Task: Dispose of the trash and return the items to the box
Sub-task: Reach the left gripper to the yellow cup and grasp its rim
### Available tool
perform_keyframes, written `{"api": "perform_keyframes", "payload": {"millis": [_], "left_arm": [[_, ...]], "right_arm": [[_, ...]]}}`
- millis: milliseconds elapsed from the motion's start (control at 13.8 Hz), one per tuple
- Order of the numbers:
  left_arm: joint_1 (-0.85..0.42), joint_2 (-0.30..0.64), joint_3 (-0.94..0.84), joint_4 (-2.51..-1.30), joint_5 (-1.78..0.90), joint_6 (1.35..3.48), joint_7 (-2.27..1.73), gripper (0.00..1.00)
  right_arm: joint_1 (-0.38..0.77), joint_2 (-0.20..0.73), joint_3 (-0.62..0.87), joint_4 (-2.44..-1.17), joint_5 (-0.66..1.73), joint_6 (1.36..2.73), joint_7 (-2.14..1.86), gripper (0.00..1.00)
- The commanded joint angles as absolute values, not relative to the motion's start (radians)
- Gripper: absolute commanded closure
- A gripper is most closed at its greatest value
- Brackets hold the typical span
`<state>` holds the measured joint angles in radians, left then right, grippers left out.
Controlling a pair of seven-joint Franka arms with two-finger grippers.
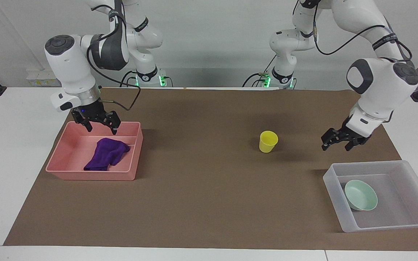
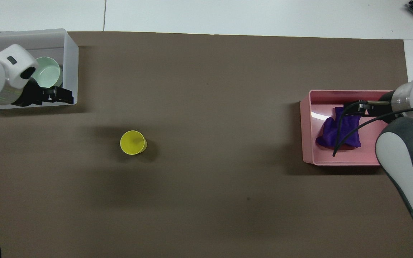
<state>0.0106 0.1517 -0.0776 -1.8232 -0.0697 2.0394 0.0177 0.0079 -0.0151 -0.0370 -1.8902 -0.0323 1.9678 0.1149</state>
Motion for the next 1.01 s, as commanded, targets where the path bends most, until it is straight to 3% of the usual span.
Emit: {"api": "perform_keyframes", "payload": {"millis": [0, 145, 361, 651, 723, 795, 940], "left_arm": [[-0.086, 0.057, -0.063, -2.062, -0.028, 2.239, -0.072, 0.0], [-0.144, 0.011, -0.064, -2.202, -0.028, 2.382, -0.083, 0.0], [-0.213, -0.008, -0.067, -2.267, -0.028, 2.413, -0.084, 0.0], [-0.242, -0.014, -0.067, -2.344, -0.028, 2.495, -0.087, 0.0], [-0.253, -0.014, -0.067, -2.359, -0.028, 2.526, -0.089, 0.66], [-0.255, -0.014, -0.067, -2.362, -0.029, 2.53, -0.113, 1.0], [-0.265, -0.014, -0.069, -2.365, -0.028, 2.533, -0.22, 1.0]], "right_arm": [[0.006, -0.054, -0.021, -1.827, -0.052, 1.838, 0.135, 0.0], [0.005, -0.052, -0.02, -1.702, -0.052, 1.679, 0.124, 0.0], [0.003, -0.057, -0.021, -1.593, -0.049, 1.527, 0.11, 0.0], [0.003, -0.078, -0.023, -1.585, -0.041, 1.49, 0.052, 0.0], [0.002, -0.081, -0.023, -1.591, -0.041, 1.494, 0.049, 0.0], [-0.003, -0.089, -0.023, -1.603, -0.04, 1.5, 0.048, 0.0], [-0.003, -0.091, -0.023, -1.609, -0.037, 1.502, 0.048, 0.0]]}}
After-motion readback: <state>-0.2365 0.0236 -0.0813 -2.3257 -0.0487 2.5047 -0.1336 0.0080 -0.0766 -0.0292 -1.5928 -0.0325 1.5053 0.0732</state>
